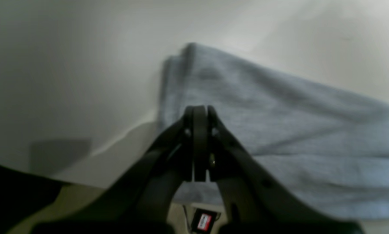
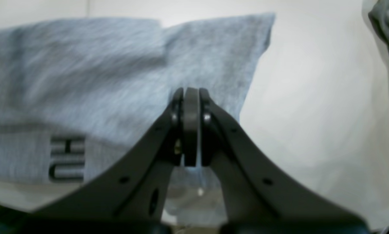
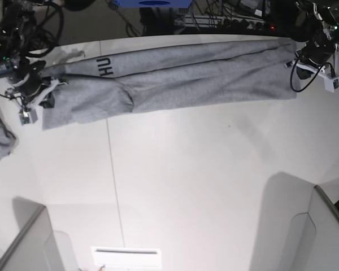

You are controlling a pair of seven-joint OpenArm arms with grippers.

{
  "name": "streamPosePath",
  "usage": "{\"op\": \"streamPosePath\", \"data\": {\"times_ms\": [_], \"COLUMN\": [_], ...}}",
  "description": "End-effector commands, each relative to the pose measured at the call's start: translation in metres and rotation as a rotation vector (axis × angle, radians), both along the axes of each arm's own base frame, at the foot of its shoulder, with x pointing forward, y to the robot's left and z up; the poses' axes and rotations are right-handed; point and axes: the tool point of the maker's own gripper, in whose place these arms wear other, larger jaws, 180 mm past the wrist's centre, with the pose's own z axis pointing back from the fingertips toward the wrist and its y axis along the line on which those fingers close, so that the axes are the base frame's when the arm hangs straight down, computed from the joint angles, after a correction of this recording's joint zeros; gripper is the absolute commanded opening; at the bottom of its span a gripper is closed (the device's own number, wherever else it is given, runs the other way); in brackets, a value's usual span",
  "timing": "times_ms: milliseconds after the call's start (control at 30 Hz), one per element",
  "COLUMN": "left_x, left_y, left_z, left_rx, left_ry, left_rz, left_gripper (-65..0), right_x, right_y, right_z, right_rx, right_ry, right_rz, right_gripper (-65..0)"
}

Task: Fold the T-shirt properly
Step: 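Release the folded edge and smooth the fold with both grippers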

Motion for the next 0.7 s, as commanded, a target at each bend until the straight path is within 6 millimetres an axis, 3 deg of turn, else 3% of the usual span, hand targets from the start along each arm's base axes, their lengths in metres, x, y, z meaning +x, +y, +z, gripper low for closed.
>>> {"op": "streamPosePath", "data": {"times_ms": [0, 167, 300, 467, 667], "left_x": [0.005, 0.013, 0.037, 0.072, 0.129], "left_y": [0.003, -0.004, -0.008, -0.004, 0.012], "left_z": [0.001, -0.031, -0.047, -0.059, -0.043], "left_rx": [0.028, 0.128, 0.13, 0.099, 0.128], "left_ry": [-0.007, 0.137, 0.168, 0.169, 0.13], "left_rz": [0.005, -0.05, -0.071, -0.045, -0.049], "left_gripper": [-65.0, -65.0, -65.0, -65.0, -65.0], "right_x": [0.006, 0.016, 0.031, 0.056, 0.074], "right_y": [-0.005, -0.003, -0.008, -0.013, -0.021], "right_z": [0.002, -0.033, -0.051, -0.051, -0.037], "right_rx": [0.001, 0.061, 0.107, 0.14, 0.141], "right_ry": [-0.016, 0.064, 0.101, 0.063, 0.027], "right_rz": [-0.01, -0.027, -0.068, -0.108, -0.179], "right_gripper": [-65.0, -65.0, -65.0, -65.0, -65.0]}}
